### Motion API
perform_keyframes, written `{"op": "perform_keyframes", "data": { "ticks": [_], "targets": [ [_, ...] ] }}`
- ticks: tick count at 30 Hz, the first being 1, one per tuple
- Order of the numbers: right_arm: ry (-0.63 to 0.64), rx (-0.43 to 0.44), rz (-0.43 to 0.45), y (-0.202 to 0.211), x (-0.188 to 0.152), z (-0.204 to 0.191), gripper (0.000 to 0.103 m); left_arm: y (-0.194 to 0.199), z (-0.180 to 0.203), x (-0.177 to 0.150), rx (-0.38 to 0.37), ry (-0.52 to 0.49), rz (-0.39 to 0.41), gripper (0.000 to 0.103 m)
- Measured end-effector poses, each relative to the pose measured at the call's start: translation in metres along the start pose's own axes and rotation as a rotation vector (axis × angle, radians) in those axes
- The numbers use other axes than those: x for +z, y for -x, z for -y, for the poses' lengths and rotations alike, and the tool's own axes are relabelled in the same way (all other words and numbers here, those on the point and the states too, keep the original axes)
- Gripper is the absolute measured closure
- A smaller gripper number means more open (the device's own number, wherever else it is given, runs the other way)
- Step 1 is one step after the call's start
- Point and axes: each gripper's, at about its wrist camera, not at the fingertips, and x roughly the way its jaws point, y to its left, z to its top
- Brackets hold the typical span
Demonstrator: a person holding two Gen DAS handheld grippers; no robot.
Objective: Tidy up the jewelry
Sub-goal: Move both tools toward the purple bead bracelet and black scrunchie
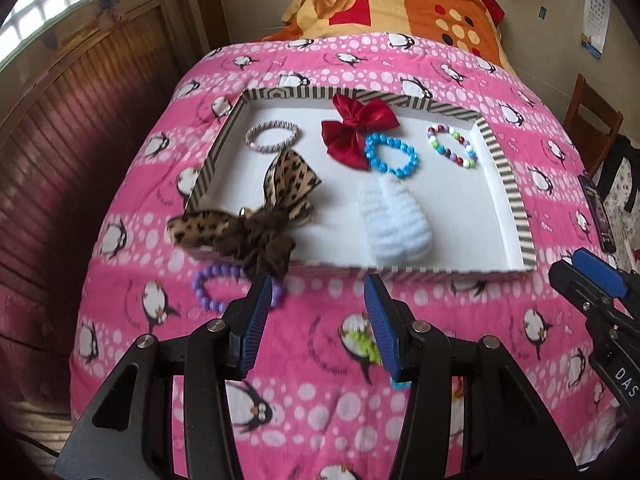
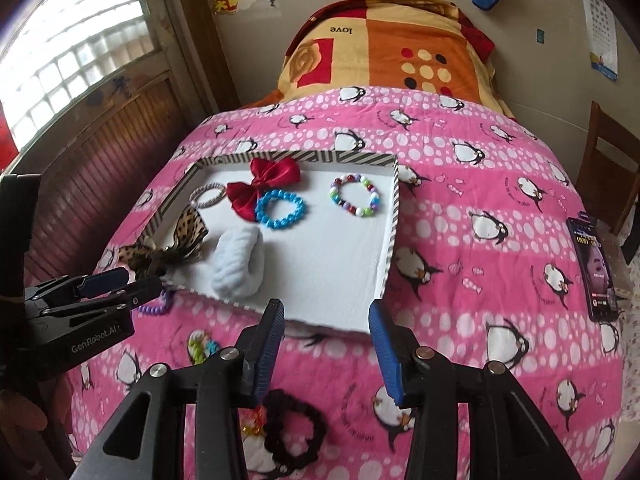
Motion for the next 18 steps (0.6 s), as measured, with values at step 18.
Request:
{"op": "perform_keyframes", "data": {
  "ticks": [18],
  "targets": [
    [0.057,0.014,-0.032,0.017,-0.034,-0.014,0.061,0.022,-0.004,-0.037,0.03,0.032,0.014,0.056]
  ]
}}
